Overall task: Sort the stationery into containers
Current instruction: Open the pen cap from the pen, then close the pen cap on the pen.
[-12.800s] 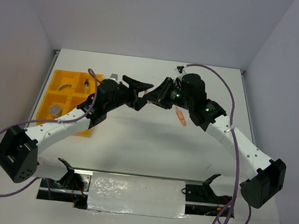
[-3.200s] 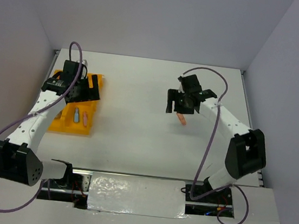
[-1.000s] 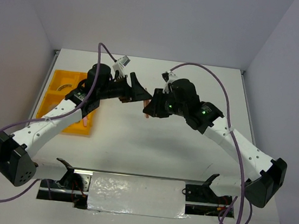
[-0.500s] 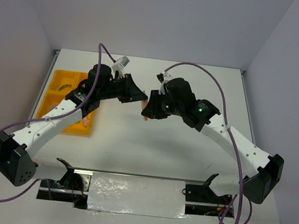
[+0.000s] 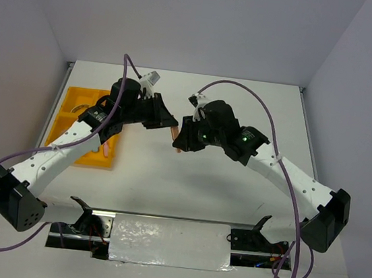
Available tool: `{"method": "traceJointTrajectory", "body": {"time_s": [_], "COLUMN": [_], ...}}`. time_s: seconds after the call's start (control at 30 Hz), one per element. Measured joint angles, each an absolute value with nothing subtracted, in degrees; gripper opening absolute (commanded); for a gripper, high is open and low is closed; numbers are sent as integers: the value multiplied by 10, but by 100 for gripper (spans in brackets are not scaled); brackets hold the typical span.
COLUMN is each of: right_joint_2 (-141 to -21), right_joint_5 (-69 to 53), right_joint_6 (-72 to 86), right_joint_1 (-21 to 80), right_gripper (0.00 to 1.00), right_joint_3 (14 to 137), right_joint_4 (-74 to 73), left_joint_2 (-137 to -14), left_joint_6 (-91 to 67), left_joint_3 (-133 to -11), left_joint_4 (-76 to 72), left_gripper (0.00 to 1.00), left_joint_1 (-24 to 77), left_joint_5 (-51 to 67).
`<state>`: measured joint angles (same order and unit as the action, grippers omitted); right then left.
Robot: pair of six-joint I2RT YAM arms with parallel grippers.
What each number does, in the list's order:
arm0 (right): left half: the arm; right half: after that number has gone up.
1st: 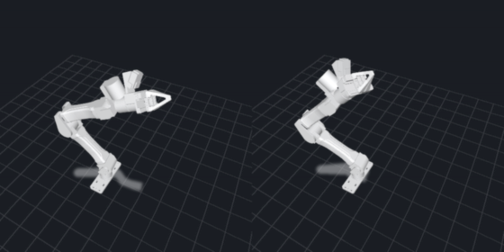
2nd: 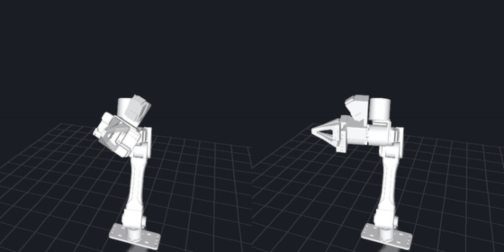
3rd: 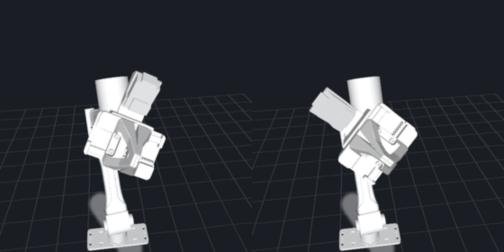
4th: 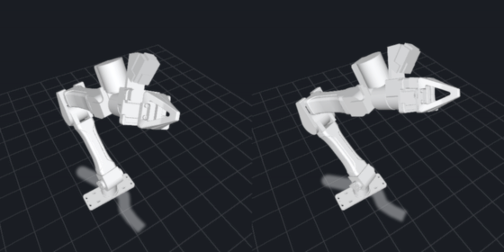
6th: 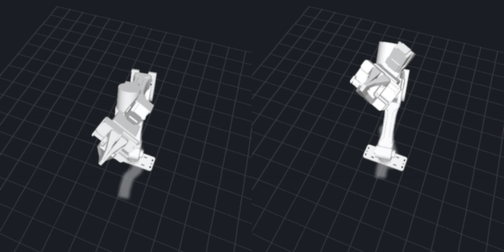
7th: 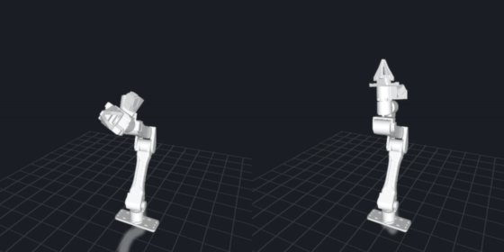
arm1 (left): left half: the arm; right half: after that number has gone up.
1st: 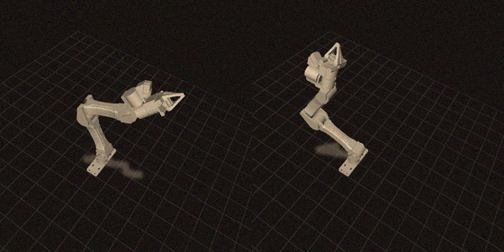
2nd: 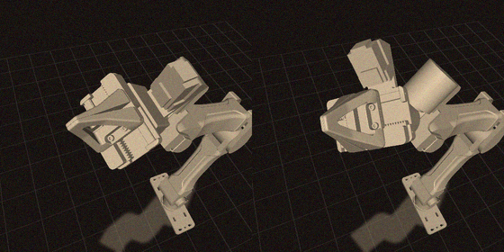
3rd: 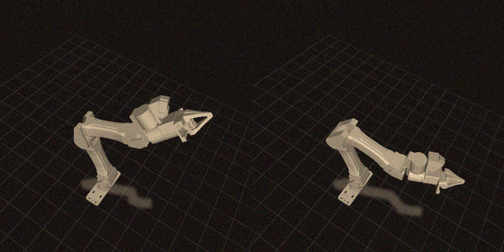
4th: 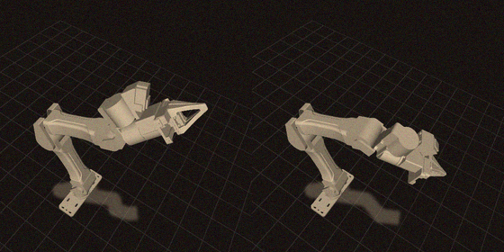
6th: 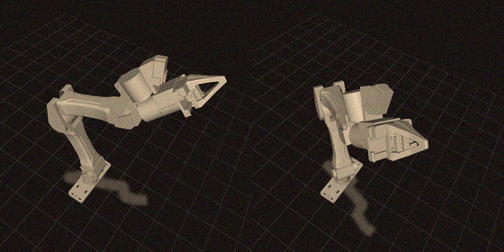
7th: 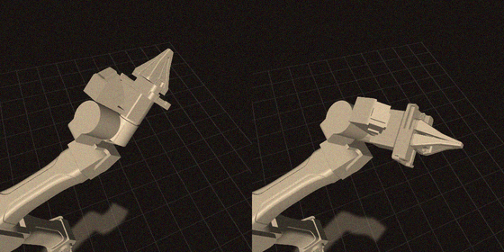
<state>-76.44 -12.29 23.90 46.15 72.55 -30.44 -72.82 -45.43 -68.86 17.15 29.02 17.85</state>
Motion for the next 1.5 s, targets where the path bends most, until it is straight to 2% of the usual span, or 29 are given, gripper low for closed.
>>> {"method": "traceJointTrajectory", "body": {"time_s": [0.23, 0.3, 0.33, 0.37, 0.4, 0.43, 0.6, 0.73, 0.87, 1.03, 1.13, 1.5], "right_joint_2": [-783, -783, -783, -783, -783, -783, -782, -763, -708, -683, -685, -704], "right_joint_5": [-117, -114, -114, -112, -110, -114, -123, -124, -143, -173, -186, -194], "right_joint_6": [210, 211, 212, 213, 216, 219, 229, 251, 304, 389, 440, 530], "right_joint_1": [484, 488, 488, 488, 488, 488, 504, 493, 465, 427, 409, 403], "right_gripper": [0, 9, 22, 56, 74, 99, 100, 97, 84, 76, 61, 60], "right_joint_3": [715, 712, 712, 712, 712, 714, 728, 735, 696, 670, 650, 638], "right_joint_4": [-267, -256, -254, -253, -253, -259, -318, -309, -244, -174, -148, -115], "left_joint_2": [-713, -711, -711, -710, -710, -708, -694, -663, -631, -623, -623, -620], "left_joint_6": [-473, -482, -483, -484, -486, -489, -512, -543, -589, -641, -668, -738], "left_joint_3": [-671, -671, -670, -664, -658, -650, -618, -585, -537, -500, -485, -463], "left_joint_4": [206, 206, 200, 191, 180, 163, 80, 33, -26, -87, -117, -209], "left_gripper": [0, 0, 0, 0, 0, 0, 0, 0, 0, 0, 0, 0], "left_joint_1": [244, 236, 234, 232, 230, 228, 203, 202, 202, 203, 203, 206], "left_joint_5": [210, 224, 231, 237, 244, 241, 218, 213, 213, 215, 218, 227]}}
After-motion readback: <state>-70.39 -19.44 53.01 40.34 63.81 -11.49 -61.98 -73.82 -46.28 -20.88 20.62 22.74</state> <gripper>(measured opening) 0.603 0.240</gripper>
